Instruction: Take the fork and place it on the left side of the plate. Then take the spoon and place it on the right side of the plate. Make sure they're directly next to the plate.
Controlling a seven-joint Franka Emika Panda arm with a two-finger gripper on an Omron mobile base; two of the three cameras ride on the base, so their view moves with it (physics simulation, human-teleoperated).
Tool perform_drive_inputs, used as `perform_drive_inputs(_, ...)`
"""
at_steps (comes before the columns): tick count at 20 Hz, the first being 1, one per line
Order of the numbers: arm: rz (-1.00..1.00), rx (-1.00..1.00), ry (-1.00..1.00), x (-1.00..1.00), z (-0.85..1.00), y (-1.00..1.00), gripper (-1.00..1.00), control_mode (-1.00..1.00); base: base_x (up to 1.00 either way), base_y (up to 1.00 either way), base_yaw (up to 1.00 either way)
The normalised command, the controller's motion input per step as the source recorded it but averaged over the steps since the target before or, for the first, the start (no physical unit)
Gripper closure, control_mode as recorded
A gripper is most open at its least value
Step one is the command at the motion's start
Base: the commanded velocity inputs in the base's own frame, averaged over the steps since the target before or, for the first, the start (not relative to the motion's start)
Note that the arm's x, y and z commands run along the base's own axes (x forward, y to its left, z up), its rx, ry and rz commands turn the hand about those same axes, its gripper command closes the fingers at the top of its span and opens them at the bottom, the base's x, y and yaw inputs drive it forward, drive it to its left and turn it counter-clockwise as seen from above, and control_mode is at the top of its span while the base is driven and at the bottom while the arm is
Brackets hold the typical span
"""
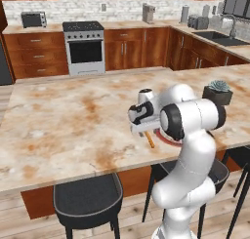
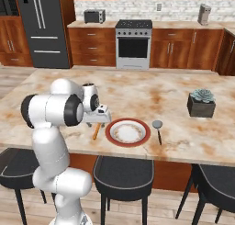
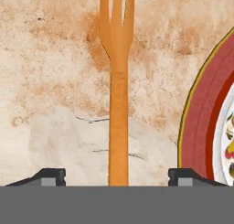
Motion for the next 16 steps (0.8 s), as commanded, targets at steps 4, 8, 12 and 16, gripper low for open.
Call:
perform_drive_inputs(4,0.0,0.0,-0.18,-0.63,0.69,0.0,-1.0,-1.0,0.0,0.0,0.0)
perform_drive_inputs(8,0.0,0.0,-0.17,-0.84,0.67,0.0,-1.0,-1.0,0.0,0.0,0.0)
perform_drive_inputs(12,0.0,0.0,-0.18,-0.98,0.68,0.0,-1.0,-1.0,0.0,0.0,0.0)
perform_drive_inputs(16,0.0,0.0,-0.22,-0.99,0.75,0.0,-1.0,-1.0,0.0,0.0,0.0)
